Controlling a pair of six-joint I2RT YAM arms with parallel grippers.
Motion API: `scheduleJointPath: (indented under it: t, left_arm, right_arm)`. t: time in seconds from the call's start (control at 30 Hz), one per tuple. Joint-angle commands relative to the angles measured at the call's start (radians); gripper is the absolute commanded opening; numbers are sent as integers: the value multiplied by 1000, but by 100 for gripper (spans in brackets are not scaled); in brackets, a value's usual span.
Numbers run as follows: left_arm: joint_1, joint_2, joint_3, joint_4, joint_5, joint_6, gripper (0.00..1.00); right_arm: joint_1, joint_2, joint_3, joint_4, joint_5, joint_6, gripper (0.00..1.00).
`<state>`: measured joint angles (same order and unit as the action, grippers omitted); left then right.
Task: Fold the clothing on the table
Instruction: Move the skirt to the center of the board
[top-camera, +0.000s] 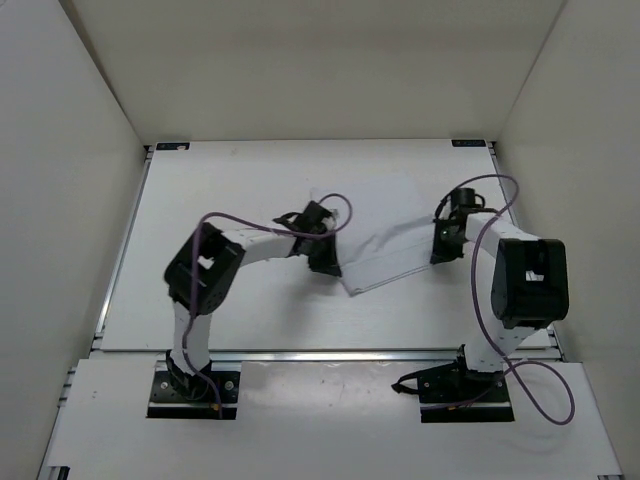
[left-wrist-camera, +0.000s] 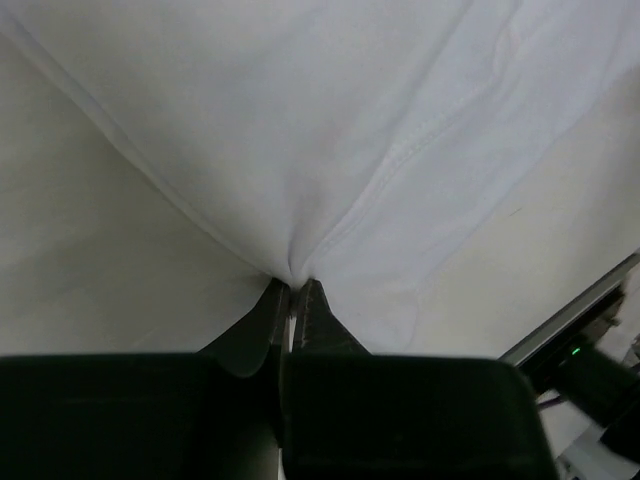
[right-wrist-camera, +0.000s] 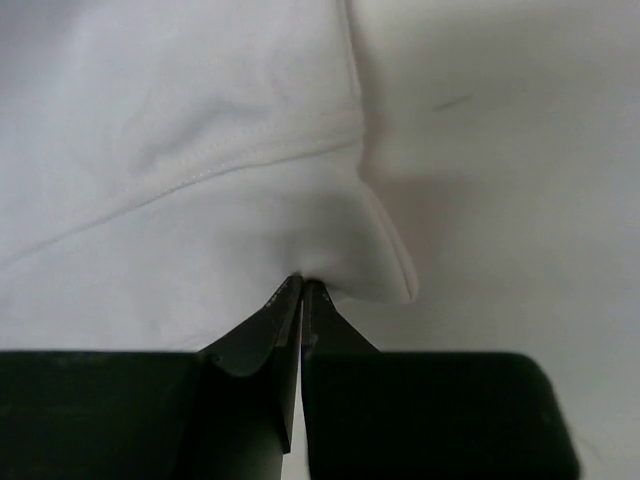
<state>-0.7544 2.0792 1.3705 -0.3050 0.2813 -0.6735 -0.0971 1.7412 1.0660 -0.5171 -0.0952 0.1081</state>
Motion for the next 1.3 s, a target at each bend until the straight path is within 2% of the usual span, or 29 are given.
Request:
scheduleJointPath:
  t: [0.0,0.1,0.17,0.27,0.3,0.33,0.37,0.4,0.5,0.57,0.63,0.7,0.83,0.93,1.0,1.03,1.07,1.1,1.13,1.17,1.2,1.27]
  left_arm:
    - [168,-224,-265,-68,-5,96,0]
    - [248,-350,-450,-127,41,193,0]
    - [251,-408,-488,-195,12,259,0]
    - [245,-491,-562,-230,1,298,0]
    - [247,-520,-586,-215,-1,295,0]
    - [251,-530,-600,-201,8,290,8]
    - [253,-548,-623,-198,13,284,27]
    - [247,-564,-636,-195,3,278,32]
    - [234,-614,-662,-204,-17,269,42]
    - [230,-645,-677,-200,-25,236,46]
    - [227,-676,-695,-186,-33,210,51]
    - [204,-700,-709,-180,-34,175,51]
    - [161,-699,-702,-140,-56,120,53]
    - [139,-671,-708,-86,-34,74,55]
    - [126,-647,-700,-77,-30,61,57]
    - [119,-633,-697,-69,-28,60,55]
    - [118,-630,-699,-57,-31,60,48]
    - [118,-611,-706,-49,-15,57,29]
    - [119,-611,-712,-31,-11,58,21]
    - [124,-610,-715,-29,4,57,3]
    - [133,-623,-728,-37,15,66,0]
    - [147,-692,-745,-98,22,89,0]
  right_arm:
    - [141,-133,-133,-41,-72,96,0]
    - [266,-267,-289,0,-138,198,0]
    - [392,-347,-377,26,-162,272,0]
    - [490,-466,-483,60,-190,364,1]
    - [500,-485,-524,80,-207,392,11]
    - [508,-518,-546,91,-222,396,17]
    - [501,-573,-582,110,-221,418,27]
    - [493,-597,-609,123,-224,432,34]
    - [390,-716,-627,108,-210,424,39]
    - [317,-770,-643,117,-218,397,40]
    - [252,-760,-666,143,-256,358,41]
    - [209,-706,-655,166,-271,343,41]
    - [250,-585,-611,204,-216,314,42]
    - [272,-502,-572,245,-232,297,42]
    - [292,-450,-555,243,-230,300,36]
    - [309,-442,-551,252,-224,306,29]
    - [325,-428,-549,261,-215,300,23]
    - [335,-421,-552,269,-222,300,6]
    - [344,-416,-558,276,-224,311,0]
    - [353,-413,-552,258,-233,315,1]
    - [365,-419,-557,244,-239,309,0]
    - [396,-458,-525,113,-207,329,1]
